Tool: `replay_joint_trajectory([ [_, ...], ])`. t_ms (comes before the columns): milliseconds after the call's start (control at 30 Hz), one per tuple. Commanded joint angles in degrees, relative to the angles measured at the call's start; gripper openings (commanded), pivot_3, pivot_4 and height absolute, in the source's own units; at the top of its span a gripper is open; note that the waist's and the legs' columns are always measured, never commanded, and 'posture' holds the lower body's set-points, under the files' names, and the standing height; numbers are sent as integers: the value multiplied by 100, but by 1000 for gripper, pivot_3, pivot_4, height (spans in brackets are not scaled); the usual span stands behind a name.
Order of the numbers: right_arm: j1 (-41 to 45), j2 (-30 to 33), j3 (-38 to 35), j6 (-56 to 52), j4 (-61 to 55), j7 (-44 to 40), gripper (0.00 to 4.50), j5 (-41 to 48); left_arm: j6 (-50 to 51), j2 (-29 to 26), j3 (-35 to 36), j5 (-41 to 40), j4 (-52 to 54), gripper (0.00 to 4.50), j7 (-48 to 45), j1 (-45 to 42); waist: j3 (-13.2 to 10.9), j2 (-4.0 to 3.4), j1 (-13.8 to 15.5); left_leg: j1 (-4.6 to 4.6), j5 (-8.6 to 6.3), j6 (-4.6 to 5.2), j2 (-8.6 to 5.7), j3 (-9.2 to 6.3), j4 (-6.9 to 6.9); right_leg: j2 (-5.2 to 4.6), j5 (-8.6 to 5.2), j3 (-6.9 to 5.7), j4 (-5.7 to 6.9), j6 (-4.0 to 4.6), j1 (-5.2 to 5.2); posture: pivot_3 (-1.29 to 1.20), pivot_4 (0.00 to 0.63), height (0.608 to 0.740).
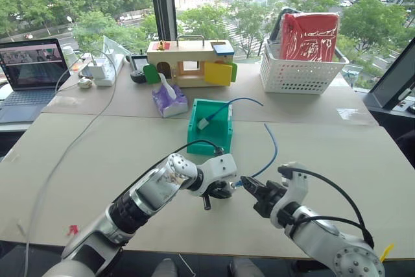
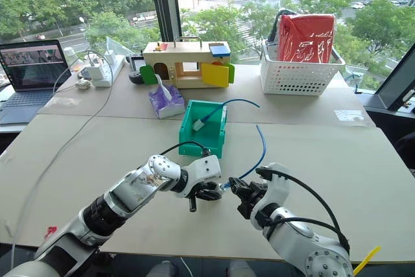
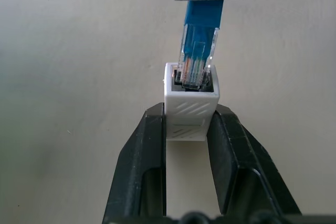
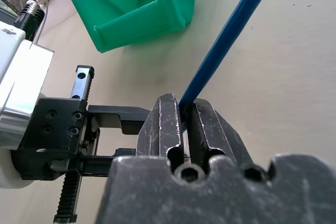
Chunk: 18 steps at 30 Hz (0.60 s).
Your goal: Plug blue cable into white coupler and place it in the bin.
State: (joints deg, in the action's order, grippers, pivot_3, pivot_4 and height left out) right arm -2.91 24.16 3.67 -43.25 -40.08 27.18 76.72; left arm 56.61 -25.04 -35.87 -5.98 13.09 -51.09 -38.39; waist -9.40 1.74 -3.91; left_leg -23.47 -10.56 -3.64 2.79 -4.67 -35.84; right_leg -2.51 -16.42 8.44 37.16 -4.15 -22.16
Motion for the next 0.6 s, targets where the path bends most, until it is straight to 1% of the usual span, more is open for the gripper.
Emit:
replay_joint_trajectory([
  [33,104,51,259,-270,-78,-135,0,94,253,-62,-291,137,-192,624,150,109,1,0,-1,0,0,0,0,0,0,0,0,0,0,0,0,0,150,740],
  [267,214,142,295,-418,-32,-260,0,65,251,-52,-294,135,-184,624,194,114,1,1,4,-1,0,0,0,0,0,0,0,0,0,0,0,0,150,740],
  [400,141,25,289,-380,-2,-253,0,162,285,-55,-261,113,-156,624,217,146,1,1,2,-2,0,0,0,0,0,0,0,1,-2,0,0,0,150,740],
  [600,-45,-81,370,-503,264,-475,0,262,382,13,-173,53,-91,624,336,269,25,7,-13,3,0,0,0,1,5,0,0,2,-4,0,1,0,150,740],
])
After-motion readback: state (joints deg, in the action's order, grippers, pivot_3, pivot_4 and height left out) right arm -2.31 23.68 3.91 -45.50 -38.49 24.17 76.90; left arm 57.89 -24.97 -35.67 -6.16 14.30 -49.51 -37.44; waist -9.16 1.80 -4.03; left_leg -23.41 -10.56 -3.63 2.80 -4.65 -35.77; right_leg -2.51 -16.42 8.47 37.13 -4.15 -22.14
